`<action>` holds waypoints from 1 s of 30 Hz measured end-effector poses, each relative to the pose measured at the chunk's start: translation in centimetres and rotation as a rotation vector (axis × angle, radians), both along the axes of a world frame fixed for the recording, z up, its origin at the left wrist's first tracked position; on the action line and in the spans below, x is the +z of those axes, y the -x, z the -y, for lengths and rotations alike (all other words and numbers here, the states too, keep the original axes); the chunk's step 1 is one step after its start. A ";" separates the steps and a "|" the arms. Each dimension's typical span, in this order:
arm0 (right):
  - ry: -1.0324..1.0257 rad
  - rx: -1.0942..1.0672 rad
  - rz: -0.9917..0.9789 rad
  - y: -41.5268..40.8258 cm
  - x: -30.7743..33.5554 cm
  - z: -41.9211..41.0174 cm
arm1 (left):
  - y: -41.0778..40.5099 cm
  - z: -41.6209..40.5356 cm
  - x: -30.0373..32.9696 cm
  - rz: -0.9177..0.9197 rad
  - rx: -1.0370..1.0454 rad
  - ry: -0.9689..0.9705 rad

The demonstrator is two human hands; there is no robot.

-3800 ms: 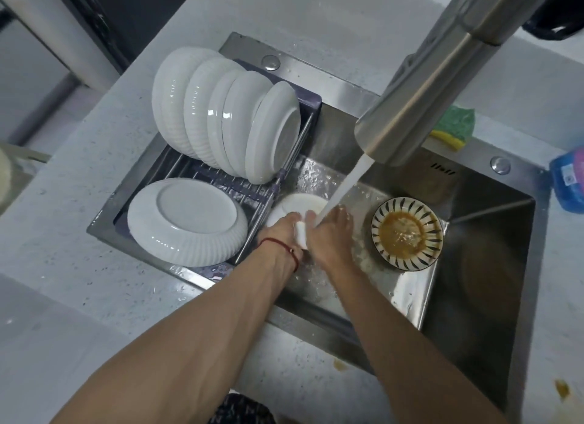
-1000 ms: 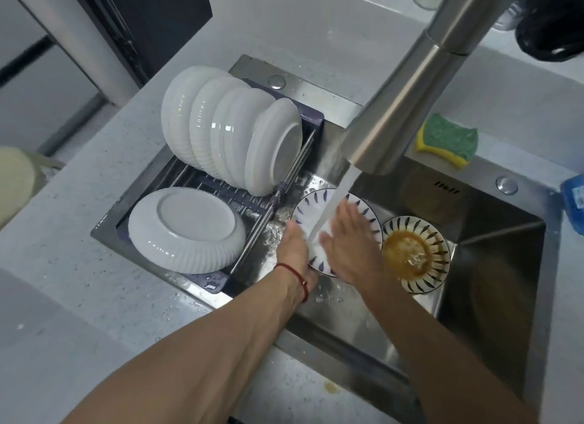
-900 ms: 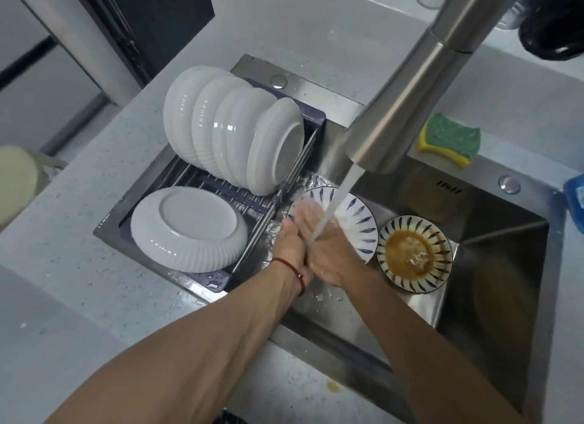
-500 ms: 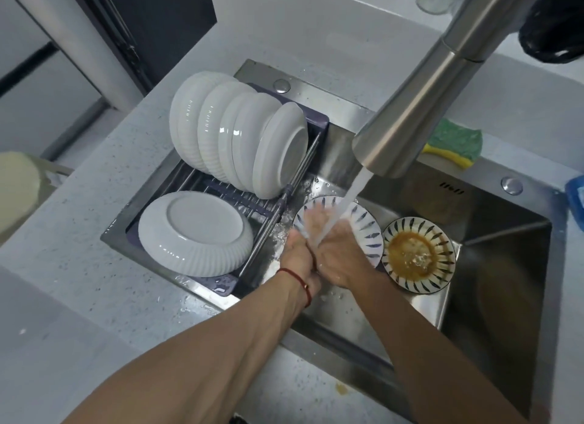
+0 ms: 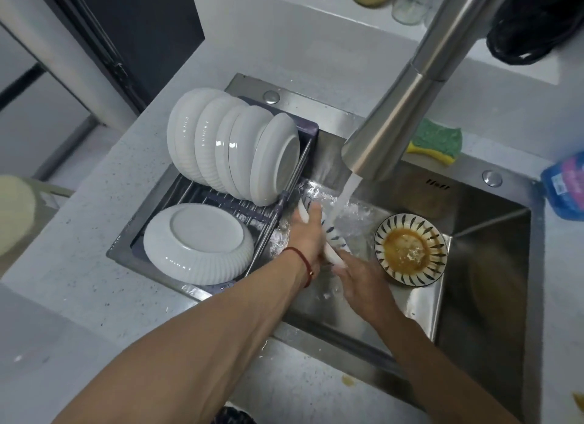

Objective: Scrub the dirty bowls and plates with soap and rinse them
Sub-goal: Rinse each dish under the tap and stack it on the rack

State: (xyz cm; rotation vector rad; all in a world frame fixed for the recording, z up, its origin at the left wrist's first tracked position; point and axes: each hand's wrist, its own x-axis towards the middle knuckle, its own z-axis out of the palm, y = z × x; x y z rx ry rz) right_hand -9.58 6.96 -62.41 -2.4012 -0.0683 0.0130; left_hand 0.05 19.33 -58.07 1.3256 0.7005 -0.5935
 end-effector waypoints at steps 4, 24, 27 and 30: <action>-0.408 -0.235 -0.261 -1.4 3.0 -1.3 | 0.8 0.8 -0.6 0.203 -0.429 -0.304; -1.216 -0.782 -0.865 -2.2 2.1 0.1 | 1.7 -1.4 6.3 -0.015 -0.132 -0.428; -1.188 -0.777 -0.878 -3.7 2.7 -2.3 | 1.8 -2.3 8.1 0.106 -0.149 -0.479; -1.147 -0.805 -0.835 -4.6 4.7 -4.1 | 1.8 -4.3 9.5 0.150 -0.133 -0.475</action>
